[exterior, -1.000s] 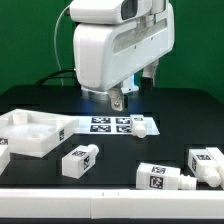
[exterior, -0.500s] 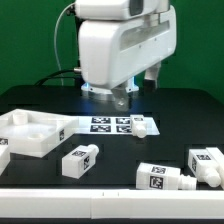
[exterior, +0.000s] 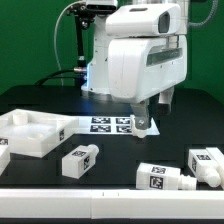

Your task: Assemble square table

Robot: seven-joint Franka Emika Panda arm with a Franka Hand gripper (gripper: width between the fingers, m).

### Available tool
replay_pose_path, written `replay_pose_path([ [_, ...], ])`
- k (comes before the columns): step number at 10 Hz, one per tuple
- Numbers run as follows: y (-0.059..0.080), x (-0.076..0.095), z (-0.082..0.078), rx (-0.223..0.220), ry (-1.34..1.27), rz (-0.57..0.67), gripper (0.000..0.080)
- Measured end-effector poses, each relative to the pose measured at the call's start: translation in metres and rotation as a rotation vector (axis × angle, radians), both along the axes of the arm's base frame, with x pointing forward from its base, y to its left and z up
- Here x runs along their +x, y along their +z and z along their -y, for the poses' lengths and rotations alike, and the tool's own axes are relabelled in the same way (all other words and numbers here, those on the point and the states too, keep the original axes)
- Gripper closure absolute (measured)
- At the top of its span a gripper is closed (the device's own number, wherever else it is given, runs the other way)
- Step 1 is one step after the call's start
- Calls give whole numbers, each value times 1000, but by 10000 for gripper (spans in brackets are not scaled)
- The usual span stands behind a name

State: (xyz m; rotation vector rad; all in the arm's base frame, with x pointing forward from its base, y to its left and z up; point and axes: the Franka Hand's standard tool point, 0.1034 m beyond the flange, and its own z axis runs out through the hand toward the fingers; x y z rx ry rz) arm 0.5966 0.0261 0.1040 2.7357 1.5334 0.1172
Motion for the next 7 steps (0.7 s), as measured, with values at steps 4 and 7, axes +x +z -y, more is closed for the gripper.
replay_pose_path([
  [4, -36, 5, -4, 14, -11, 26, 150],
  [7, -65, 1, -6, 23, -14, 29, 150],
])
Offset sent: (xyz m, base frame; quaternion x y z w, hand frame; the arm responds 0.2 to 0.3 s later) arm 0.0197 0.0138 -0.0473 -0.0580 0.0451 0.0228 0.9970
